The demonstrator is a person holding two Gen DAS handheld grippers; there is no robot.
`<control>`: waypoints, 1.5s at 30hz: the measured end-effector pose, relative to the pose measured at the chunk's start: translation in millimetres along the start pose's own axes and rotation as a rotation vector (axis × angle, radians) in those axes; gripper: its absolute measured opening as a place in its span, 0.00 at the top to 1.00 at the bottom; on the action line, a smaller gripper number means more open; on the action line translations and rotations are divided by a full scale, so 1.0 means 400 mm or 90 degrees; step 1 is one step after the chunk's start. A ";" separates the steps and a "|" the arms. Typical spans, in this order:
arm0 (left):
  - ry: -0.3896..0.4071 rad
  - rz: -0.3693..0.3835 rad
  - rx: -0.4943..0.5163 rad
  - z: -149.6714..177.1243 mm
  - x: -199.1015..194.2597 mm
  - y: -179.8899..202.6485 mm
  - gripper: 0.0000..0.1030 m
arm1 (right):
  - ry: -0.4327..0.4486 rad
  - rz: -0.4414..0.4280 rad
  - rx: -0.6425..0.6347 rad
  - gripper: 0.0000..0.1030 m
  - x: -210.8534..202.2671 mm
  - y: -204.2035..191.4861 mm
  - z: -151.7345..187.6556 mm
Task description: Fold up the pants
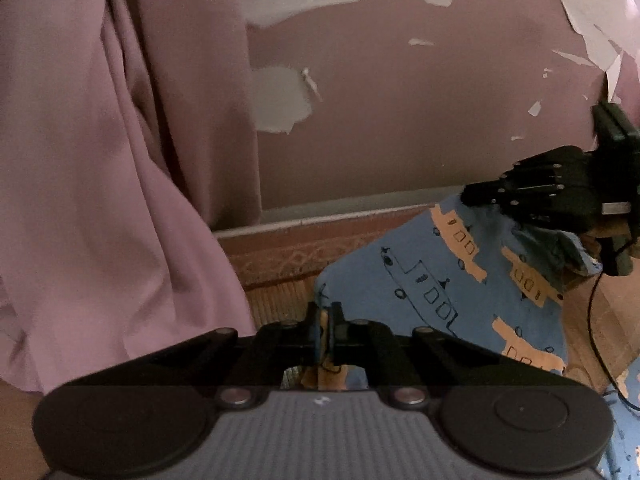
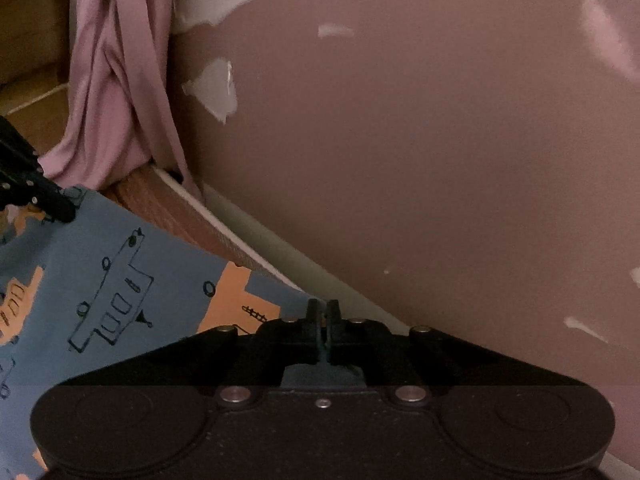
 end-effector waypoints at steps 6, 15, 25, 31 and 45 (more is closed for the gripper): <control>0.073 -0.055 0.052 0.033 -0.091 0.075 0.96 | 0.072 0.047 -0.011 1.00 -0.141 -0.040 -0.002; 0.178 -0.058 0.137 0.136 -0.289 0.200 0.96 | 0.153 0.104 -0.065 1.00 -0.432 -0.158 0.058; 0.158 -0.037 0.257 0.345 -0.440 0.278 0.96 | 0.169 0.070 -0.103 1.00 -0.731 -0.385 0.190; 0.094 -0.034 0.306 0.485 -0.424 0.282 0.96 | 0.116 0.041 -0.113 1.00 -0.750 -0.542 0.290; 0.046 -0.062 0.330 0.592 -0.371 0.245 0.89 | 0.074 0.035 -0.094 1.00 -0.687 -0.661 0.365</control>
Point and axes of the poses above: each gripper's, at about its wrist camera, not at the fingertips, and x roughly the way its jaws point, y to its right, z to its underside, the point moved 1 cm from there along x, roughly the way its jaws point, and after that the axes turned 15 degrees about -x, right-handed, at the moved point
